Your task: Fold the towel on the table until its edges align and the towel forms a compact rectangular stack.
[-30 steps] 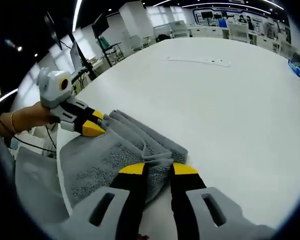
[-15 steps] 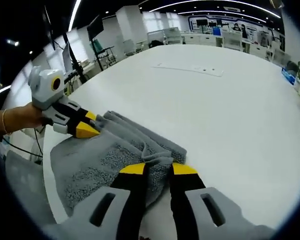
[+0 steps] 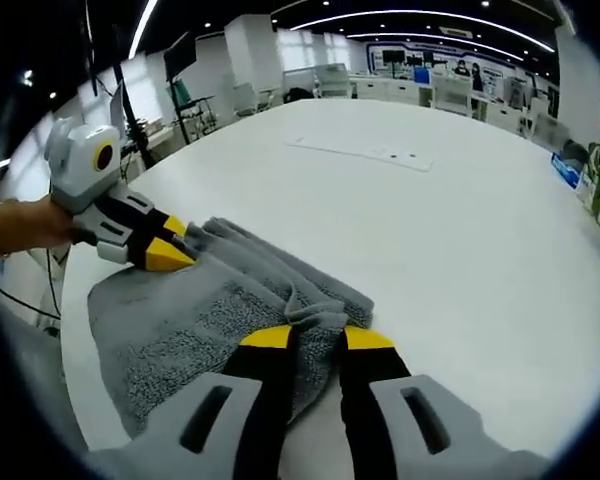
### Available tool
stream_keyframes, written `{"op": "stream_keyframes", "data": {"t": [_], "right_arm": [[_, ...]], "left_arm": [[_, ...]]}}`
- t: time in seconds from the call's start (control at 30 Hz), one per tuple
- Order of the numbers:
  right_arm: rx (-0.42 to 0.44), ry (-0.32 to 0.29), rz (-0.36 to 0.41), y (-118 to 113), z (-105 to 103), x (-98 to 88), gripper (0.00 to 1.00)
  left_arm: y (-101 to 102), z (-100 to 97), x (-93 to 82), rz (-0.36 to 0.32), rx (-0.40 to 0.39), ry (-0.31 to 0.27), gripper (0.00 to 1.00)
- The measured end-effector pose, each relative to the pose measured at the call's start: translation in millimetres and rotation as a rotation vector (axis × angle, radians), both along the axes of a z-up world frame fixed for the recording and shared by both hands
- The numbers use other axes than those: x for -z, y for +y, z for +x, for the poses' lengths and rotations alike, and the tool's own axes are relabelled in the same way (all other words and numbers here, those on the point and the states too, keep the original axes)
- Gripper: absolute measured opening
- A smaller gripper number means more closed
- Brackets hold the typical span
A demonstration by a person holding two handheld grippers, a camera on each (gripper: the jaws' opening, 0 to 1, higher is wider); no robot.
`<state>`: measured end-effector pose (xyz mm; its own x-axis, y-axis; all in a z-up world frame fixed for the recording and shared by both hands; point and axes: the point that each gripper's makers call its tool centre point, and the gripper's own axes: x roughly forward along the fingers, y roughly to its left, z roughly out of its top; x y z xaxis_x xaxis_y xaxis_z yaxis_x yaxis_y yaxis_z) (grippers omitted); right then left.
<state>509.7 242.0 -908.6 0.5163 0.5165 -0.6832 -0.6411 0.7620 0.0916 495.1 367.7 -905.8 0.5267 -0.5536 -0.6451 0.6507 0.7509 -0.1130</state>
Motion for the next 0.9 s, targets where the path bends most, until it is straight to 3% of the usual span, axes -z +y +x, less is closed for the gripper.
{"op": "stream_keyframes", "data": {"t": [0.23,0.47,0.63,0.73,0.83,0.9], "right_arm": [[0.012,-0.033,-0.008,0,0,0.1,0.14],[0.006,0.000,0.007,0,2,-0.1,0.14],[0.077,0.051,0.035,-4,3,-2.6,0.16],[0.103,0.028,0.041,-7,2,-7.7,0.19],[0.191,0.043,0.076,-17,4,-13.3,0.29],[0.190,0.034,0.073,-23,5,-18.0,0.35]], "left_arm": [[-1,0.8,-0.1,0.013,0.009,-0.011,0.10],[-1,0.5,-0.8,0.008,-0.006,-0.011,0.11],[1,0.3,-5.6,0.085,-0.032,0.014,0.13],[4,2.9,-10.8,0.097,-0.044,0.000,0.16],[10,3.8,-18.7,0.089,-0.054,-0.021,0.19],[15,5.0,-23.9,0.091,-0.074,-0.034,0.20]]}}
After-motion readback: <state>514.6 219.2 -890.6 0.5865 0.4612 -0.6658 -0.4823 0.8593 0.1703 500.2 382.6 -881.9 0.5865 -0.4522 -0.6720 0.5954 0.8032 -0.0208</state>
